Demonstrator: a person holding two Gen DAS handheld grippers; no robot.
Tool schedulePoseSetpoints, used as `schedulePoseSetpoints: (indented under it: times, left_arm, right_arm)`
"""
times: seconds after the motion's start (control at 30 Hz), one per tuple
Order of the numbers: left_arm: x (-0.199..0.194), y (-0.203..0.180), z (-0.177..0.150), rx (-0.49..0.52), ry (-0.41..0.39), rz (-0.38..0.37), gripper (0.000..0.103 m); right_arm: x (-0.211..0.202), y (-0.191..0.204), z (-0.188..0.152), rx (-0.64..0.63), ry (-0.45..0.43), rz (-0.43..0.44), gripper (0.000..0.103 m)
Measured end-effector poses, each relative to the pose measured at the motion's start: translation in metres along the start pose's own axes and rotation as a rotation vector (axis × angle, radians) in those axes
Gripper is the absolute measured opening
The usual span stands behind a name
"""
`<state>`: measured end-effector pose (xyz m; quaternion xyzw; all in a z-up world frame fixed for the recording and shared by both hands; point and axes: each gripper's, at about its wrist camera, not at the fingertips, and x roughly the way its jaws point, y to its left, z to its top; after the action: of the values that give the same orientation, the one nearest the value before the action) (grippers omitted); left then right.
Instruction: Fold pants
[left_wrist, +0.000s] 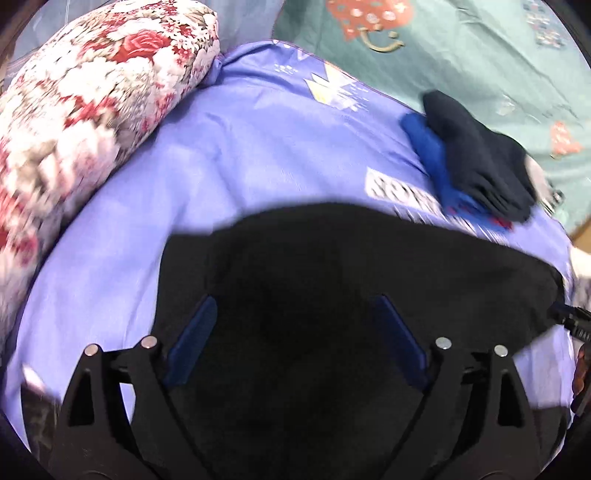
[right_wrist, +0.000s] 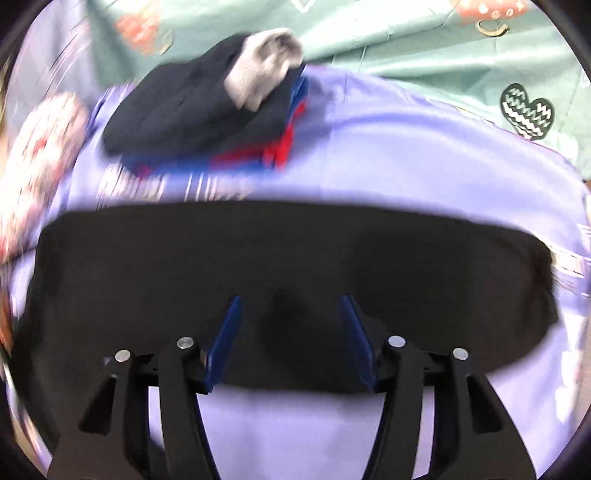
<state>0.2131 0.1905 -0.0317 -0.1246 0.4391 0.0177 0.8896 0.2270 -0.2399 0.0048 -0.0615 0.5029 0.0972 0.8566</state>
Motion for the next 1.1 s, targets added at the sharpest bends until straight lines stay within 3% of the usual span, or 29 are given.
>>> schedulePoseSetpoints:
  times: [0.1,0.2,0.27,0.33,0.4,0.47,0.53,0.63,0.8,0.83,0.87,0.93,0.97,1.03,1.1]
  left_arm:
    - [-0.025,-0.003,-0.035,0.022,0.024,-0.025,0.092]
    - [-0.042,-0.006,-0.069,-0.006,0.056,-0.073,0.092]
    - [-0.049,-0.011,-0.085,-0.003,0.065,-0.073,0.093]
    - [-0.055,-0.019,-0.100,0.042,0.063,-0.043,0.093]
    - [-0.059,-0.027,-0.113,0.076,0.057,-0.013,0.095]
    - [-0.060,-0.030,-0.125,0.092,0.086,-0.018,0.097]
    - [-0.056,-0.030,-0.134,0.111,0.125,-0.024,0.097]
    - [-0.048,-0.017,-0.141,0.058,0.137,0.003,0.097]
    - [-0.044,-0.010,-0.142,0.052,0.156,-0.030,0.097]
    - [-0.043,-0.012,-0.142,0.064,0.161,-0.026,0.097]
    - [-0.043,-0.012,-0.141,0.068,0.164,-0.023,0.097]
    - [-0.046,-0.014,-0.141,0.076,0.165,-0.014,0.097]
    - [-0.048,-0.014,-0.141,0.076,0.162,-0.014,0.097]
    - [-0.053,-0.012,-0.143,0.067,0.161,-0.018,0.097]
    - [-0.054,-0.005,-0.146,0.054,0.168,-0.034,0.097]
  right_arm:
    - [-0.043,-0.027,-0.073,0.050,0.031,0.037,0.057]
    - [-0.057,-0.036,-0.127,0.187,0.092,0.000,0.057]
    - [-0.062,-0.020,-0.143,0.204,0.098,0.005,0.057]
    - [-0.067,0.012,-0.150,0.180,0.049,0.031,0.057]
    - [-0.063,0.036,-0.149,0.162,0.045,0.125,0.057]
    - [-0.056,0.047,-0.151,0.163,0.071,0.159,0.057]
    - [-0.050,0.042,-0.157,0.180,0.098,0.134,0.057]
    - [-0.056,0.000,-0.183,0.288,0.106,0.129,0.057]
    - [-0.104,-0.100,-0.253,0.483,0.069,-0.001,0.055]
    - [-0.108,-0.112,-0.263,0.519,0.093,-0.063,0.057]
    - [-0.116,-0.124,-0.272,0.556,0.083,-0.120,0.049]
    - [-0.133,-0.131,-0.283,0.574,0.085,-0.272,0.050]
    - [-0.137,-0.127,-0.286,0.561,0.077,-0.248,0.053]
    - [-0.135,-0.114,-0.291,0.536,0.089,-0.082,0.059]
    - [-0.137,-0.116,-0.297,0.499,0.086,-0.062,0.062]
